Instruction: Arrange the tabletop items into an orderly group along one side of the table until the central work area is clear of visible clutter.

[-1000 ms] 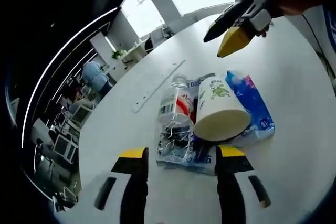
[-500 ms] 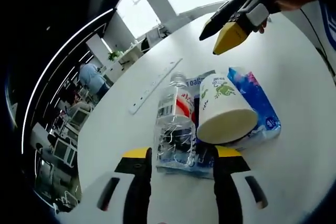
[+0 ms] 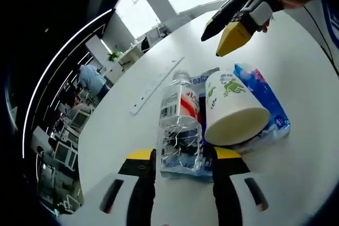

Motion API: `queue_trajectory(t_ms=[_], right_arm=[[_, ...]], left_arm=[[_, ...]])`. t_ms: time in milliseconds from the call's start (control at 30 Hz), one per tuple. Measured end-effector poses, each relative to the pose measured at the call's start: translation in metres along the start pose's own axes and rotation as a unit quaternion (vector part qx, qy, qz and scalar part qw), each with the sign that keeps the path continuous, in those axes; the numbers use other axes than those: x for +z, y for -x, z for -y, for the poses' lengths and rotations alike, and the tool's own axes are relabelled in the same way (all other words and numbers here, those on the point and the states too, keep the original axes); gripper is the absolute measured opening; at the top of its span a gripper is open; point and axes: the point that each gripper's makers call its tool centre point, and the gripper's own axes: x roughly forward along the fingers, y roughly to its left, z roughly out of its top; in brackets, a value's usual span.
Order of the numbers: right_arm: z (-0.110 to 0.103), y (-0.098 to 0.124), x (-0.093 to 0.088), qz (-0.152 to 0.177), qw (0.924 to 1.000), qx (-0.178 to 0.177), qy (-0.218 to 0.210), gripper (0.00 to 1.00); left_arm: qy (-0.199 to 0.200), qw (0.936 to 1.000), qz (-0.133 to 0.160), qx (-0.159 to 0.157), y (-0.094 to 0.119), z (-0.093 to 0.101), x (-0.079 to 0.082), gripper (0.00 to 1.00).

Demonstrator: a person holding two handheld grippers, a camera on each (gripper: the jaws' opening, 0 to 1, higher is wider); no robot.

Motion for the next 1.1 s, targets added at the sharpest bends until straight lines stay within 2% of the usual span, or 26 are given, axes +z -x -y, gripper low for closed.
queue_trajectory(t_ms=[467, 667, 933, 1100], right_arm=[[0.003, -0.005, -0.002, -0.004, 1.0000, -0.002, 0.001, 0.49], [0.005, -0.009, -0.004, -0.008, 1.0000, -0.002, 0.001, 0.49], [0.004, -0.018, -0.001, -0.010, 1.0000, 0.002, -0.001, 0.47], [0.004, -0.025, 0.003, -0.009, 0.9999, 0.005, -0.001, 0.45]], left_arm=[[-0.001, 1.0000, -0.009, -0.001, -0.011, -0.005, -0.004, 0.37], [0.008, 0.9998, -0.012, -0.013, -0.013, -0.005, -0.008, 0.38], [0.039, 0.9981, -0.017, -0.045, -0.015, -0.007, -0.010, 0.37], [0.040, 0.9973, -0.019, -0.058, -0.016, -0.008, -0.011, 0.37]])
